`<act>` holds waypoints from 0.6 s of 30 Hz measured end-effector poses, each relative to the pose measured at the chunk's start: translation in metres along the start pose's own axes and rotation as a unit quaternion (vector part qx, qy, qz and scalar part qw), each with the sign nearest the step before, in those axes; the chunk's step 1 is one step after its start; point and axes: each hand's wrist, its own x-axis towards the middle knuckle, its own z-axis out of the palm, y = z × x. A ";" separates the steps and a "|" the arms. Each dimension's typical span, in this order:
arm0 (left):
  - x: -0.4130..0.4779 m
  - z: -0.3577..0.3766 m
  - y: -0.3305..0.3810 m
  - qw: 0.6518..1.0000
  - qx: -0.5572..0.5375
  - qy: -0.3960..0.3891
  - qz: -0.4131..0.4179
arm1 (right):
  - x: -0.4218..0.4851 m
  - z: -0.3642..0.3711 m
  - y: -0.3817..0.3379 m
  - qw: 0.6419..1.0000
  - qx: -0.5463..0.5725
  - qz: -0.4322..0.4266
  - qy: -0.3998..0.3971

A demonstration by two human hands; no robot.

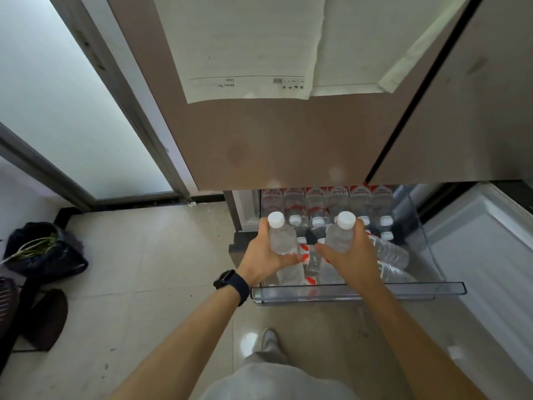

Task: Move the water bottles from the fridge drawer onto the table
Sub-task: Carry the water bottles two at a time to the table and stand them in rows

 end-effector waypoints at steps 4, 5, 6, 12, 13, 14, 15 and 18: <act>-0.001 0.009 -0.001 0.999 0.039 0.020 0.032 | -0.003 0.001 0.005 1.000 -0.003 -0.002 0.015; -0.002 0.011 -0.001 0.998 0.038 0.030 0.033 | -0.004 0.001 0.005 1.000 -0.009 -0.003 0.012; -0.004 0.014 0.000 0.998 0.032 0.039 0.031 | -0.006 0.001 0.005 1.000 -0.012 -0.005 0.009; -0.030 0.027 0.011 0.994 0.009 0.100 0.036 | -0.022 -0.016 0.011 0.999 0.005 -0.039 0.001; -0.037 0.029 0.015 0.993 0.008 0.110 0.045 | -0.024 -0.021 0.011 0.999 0.020 -0.042 0.000; -0.044 0.029 0.021 0.991 0.007 0.124 0.055 | -0.028 -0.027 0.010 0.998 0.037 -0.045 0.006; -0.053 0.029 0.028 0.987 0.006 0.145 0.067 | -0.032 -0.034 0.009 0.997 0.053 -0.052 0.017; -0.090 0.024 0.050 0.967 -0.030 0.236 0.090 | -0.051 -0.055 -0.003 0.990 0.097 -0.092 0.051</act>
